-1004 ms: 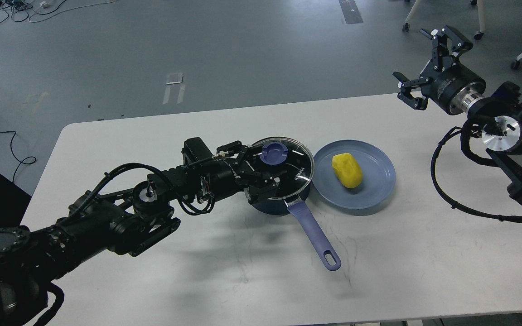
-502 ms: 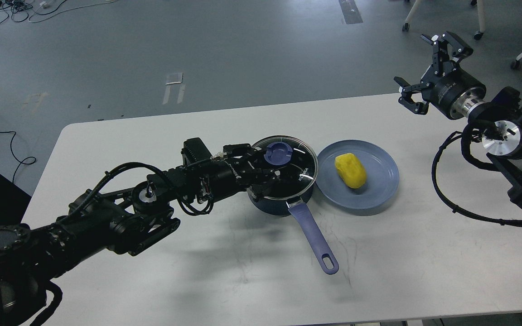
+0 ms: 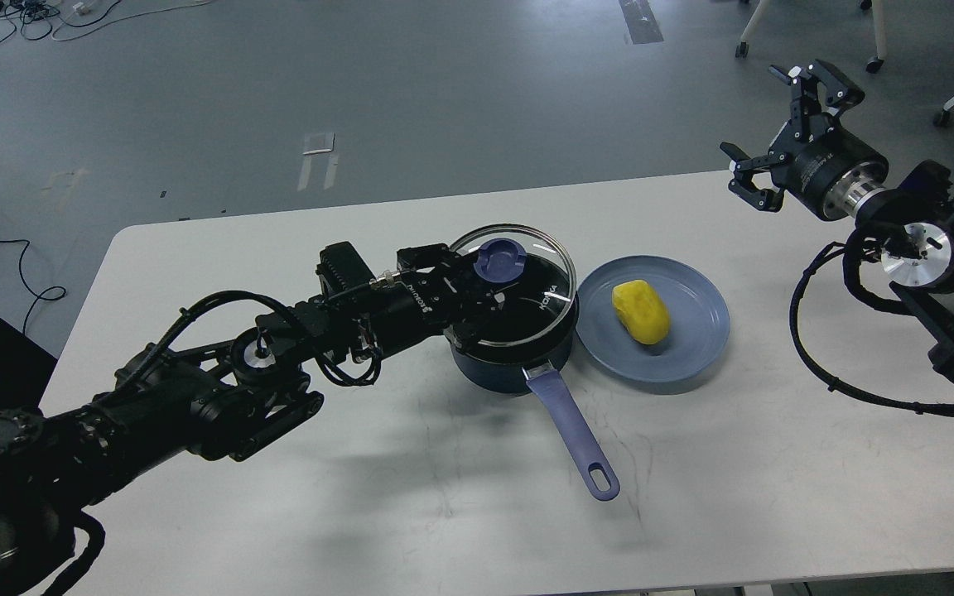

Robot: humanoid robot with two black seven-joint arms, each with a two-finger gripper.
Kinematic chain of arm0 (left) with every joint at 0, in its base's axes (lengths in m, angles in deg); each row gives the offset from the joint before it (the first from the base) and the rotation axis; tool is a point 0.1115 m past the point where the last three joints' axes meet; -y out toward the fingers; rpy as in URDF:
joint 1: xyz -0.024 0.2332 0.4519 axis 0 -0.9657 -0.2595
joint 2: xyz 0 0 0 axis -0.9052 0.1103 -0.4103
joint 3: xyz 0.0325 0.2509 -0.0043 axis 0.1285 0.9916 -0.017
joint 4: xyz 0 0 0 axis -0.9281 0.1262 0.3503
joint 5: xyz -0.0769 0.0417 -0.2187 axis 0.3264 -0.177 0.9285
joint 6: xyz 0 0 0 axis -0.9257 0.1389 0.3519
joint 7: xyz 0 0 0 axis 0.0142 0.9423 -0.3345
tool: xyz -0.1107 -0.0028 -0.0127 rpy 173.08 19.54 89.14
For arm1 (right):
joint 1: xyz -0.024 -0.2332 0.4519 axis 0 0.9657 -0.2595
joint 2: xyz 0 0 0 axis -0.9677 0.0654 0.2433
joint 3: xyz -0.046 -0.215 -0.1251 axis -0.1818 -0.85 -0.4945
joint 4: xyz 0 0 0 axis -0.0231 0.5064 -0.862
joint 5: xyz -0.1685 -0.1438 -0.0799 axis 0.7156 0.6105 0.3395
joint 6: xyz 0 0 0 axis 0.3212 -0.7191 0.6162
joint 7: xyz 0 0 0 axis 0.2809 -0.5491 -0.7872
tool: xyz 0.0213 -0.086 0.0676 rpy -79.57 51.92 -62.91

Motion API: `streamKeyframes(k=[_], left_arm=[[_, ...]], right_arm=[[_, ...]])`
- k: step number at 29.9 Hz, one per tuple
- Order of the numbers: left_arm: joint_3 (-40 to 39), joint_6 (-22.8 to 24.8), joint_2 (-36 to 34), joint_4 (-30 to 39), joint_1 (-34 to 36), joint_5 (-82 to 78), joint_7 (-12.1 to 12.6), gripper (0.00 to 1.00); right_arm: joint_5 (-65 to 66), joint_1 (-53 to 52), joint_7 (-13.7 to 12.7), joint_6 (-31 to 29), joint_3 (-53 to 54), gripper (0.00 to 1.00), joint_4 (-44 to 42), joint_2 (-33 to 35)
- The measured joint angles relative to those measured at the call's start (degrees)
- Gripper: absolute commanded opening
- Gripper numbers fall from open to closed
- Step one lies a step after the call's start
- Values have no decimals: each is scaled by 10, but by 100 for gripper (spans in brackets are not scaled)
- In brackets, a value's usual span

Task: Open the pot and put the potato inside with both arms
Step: 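Lift the glass lid off the saucepan and carry it toward the robot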

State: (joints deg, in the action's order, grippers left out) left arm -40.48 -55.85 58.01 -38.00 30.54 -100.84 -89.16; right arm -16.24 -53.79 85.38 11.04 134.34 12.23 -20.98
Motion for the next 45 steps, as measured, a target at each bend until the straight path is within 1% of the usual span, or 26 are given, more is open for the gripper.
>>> streamKeyframes(k=[5,15,22,27,31,39,45], left_arm=[[0,0,-3,12,11,9,0,26],[0,2,-42,76,32,16,0,26],[-1,1,-62,84,45,16,0,26],[-2,-3,-102,84,45,17,0,26],[0,-4,-150,83,27,34,0,26],[3,-4,-231,74,-62,58,0,26],[3,-4,-254,72,-110,74,0,26]], right_arm=[[0,2,0,0,-1,100,0,0],[0,2,0,1,-1,100,0,-1],[0,2,0,1,-1,100,0,-1],[0,2,0,2,-1,100,0,-1],[0,2,1,3,-1,100,0,-1],[0,2,1,3,-2,100,0,-1],[0,2,1,3,-5,100,0,-1]])
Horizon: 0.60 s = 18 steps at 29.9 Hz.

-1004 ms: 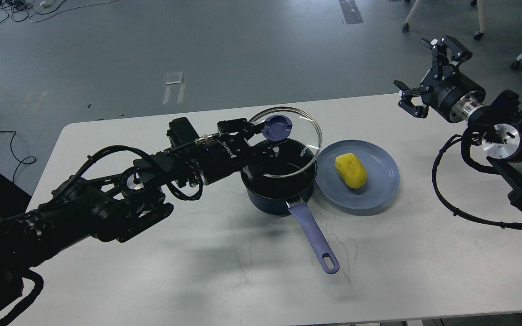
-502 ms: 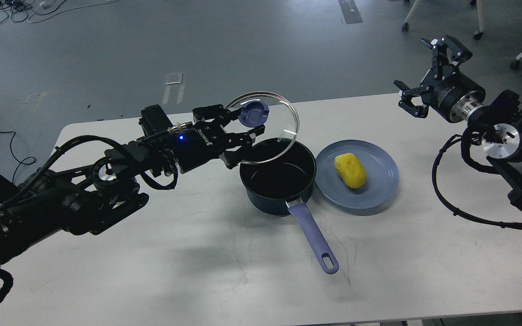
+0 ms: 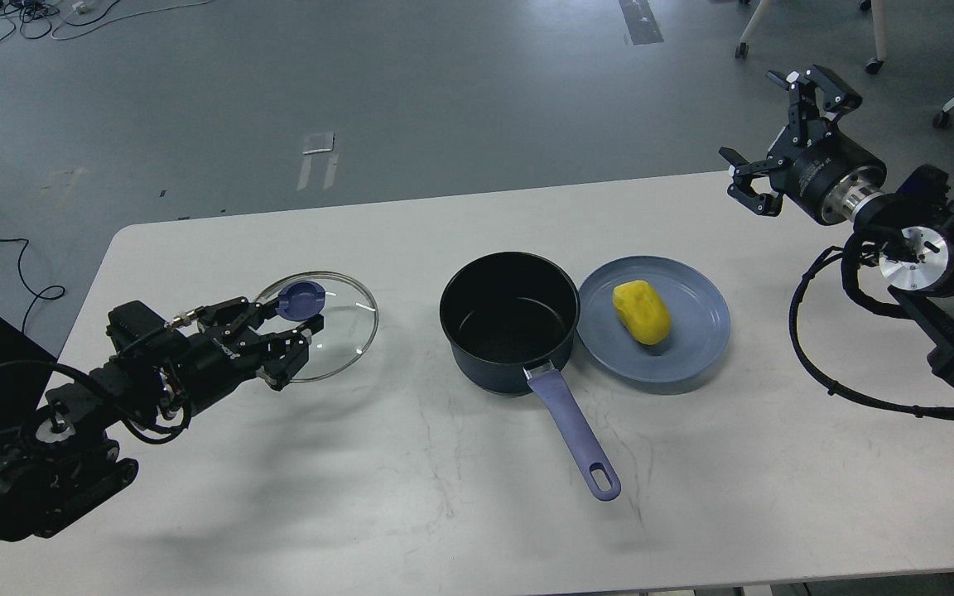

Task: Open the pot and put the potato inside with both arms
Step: 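Lift the glass lid off the saucepan and carry it toward the robot, then lower the glass lid onto the table beside the saucepan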

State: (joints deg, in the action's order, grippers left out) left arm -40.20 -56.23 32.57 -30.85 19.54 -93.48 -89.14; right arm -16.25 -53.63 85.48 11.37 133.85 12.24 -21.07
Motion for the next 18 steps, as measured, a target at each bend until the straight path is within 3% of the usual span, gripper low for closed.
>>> streamKeyframes(k=[11,18], left_arm=[[1,0,16,-19,-28,2,0,29],[0,0,34,-39,-31,3,0,48]], right_arm=[[0,0,0,0,-10,100,1,1],[0,2,0,0,-10,100,1,5]])
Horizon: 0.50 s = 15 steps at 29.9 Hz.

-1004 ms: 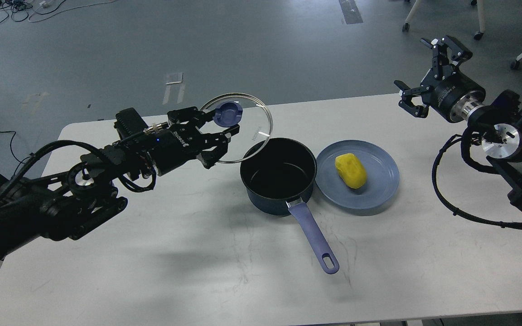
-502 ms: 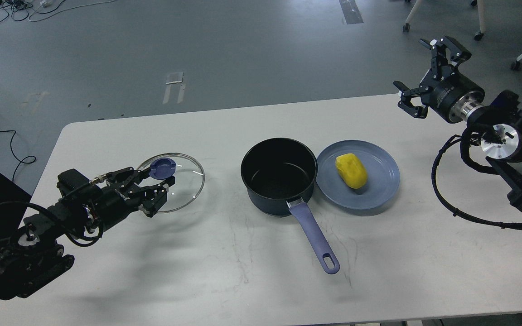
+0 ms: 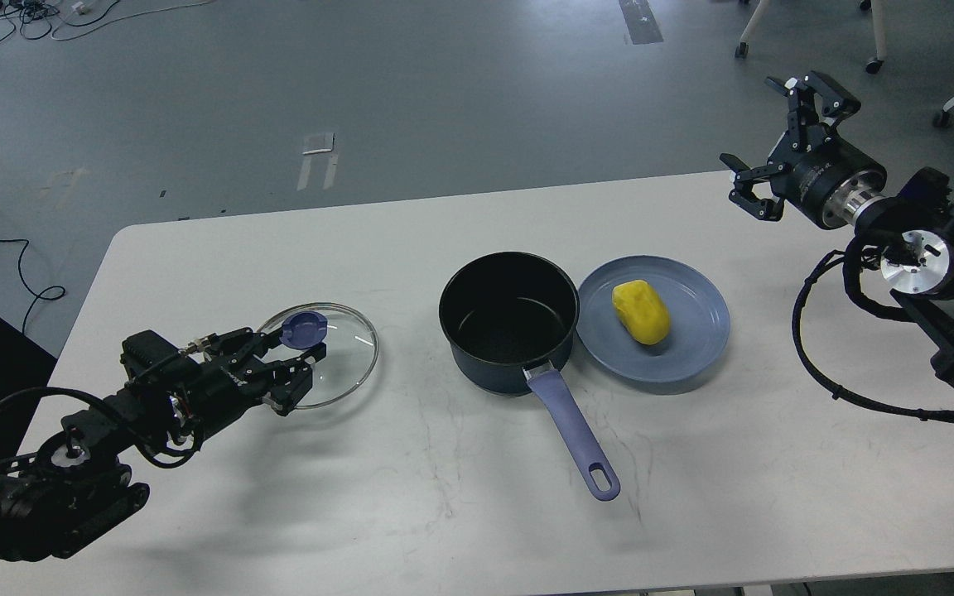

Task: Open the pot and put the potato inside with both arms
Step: 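Lower the glass lid onto the table beside the saucepan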

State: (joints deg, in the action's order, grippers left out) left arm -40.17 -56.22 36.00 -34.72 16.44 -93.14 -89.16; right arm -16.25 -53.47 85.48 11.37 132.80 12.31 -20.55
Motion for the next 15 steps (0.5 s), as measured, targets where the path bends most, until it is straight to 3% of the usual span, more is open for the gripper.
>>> streamKeyframes(k=[2,11,15], left_arm=[[0,0,4,-2,-3,3,0,56],[1,0,15,-3,-13,19,0,72],[1,0,16,-3,-13,20,0,96]], right_arm=[[0,0,0,0,0,100,0,0],[0,0,1,0,1,100,0,0],[0,0,2,0,2,100,-1,0]])
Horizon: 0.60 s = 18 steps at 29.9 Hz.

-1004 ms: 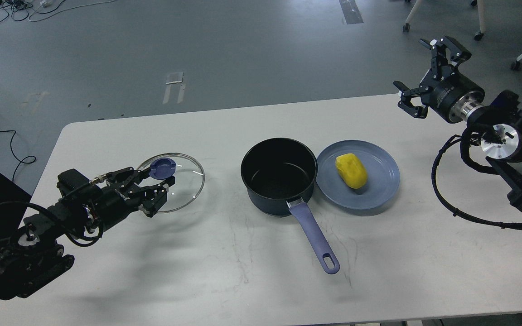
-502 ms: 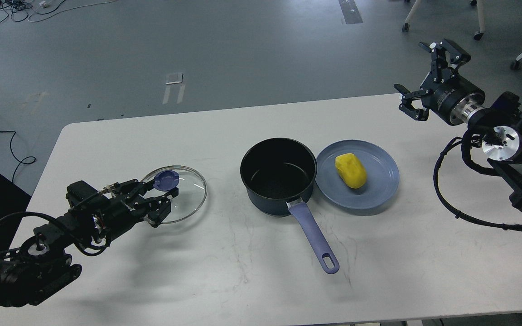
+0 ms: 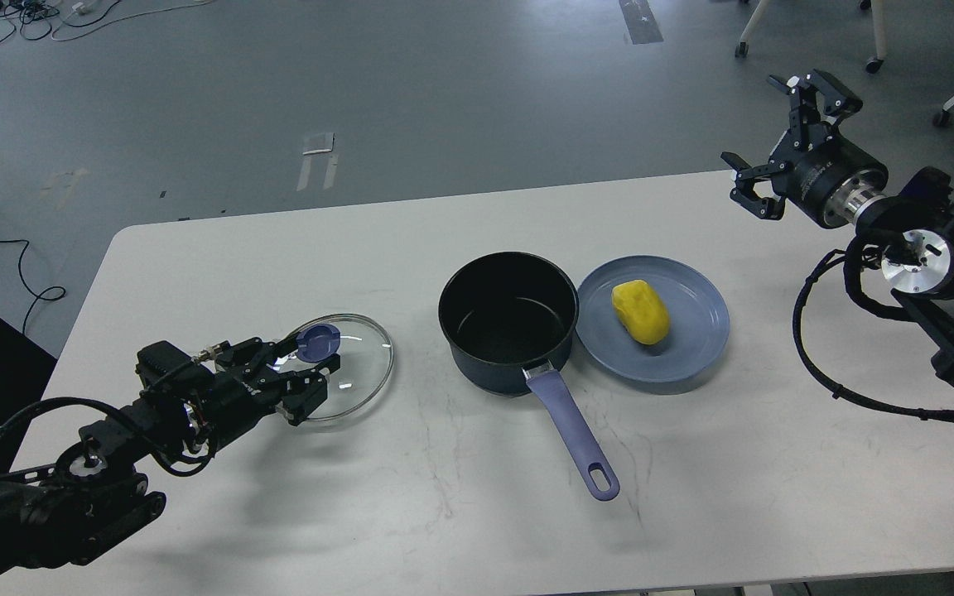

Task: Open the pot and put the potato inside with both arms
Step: 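Lower the glass lid onto the table beside the saucepan, then open the left gripper and raise the left arm away from the lid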

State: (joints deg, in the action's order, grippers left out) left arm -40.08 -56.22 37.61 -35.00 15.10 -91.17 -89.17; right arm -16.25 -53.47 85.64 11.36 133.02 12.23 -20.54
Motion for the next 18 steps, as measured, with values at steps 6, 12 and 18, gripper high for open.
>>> streamKeyframes(k=[6,12,18], left_arm=[[-1,0,5,0,-3,12,0,97],[-4,0,10,2,-2,44,0,98],[-7,0,5,3,14,106,0,98]], right_arm=[[0,0,0,0,0,100,0,0],[0,0,0,0,1,100,0,3],[0,0,0,-1,1,100,2,4]])
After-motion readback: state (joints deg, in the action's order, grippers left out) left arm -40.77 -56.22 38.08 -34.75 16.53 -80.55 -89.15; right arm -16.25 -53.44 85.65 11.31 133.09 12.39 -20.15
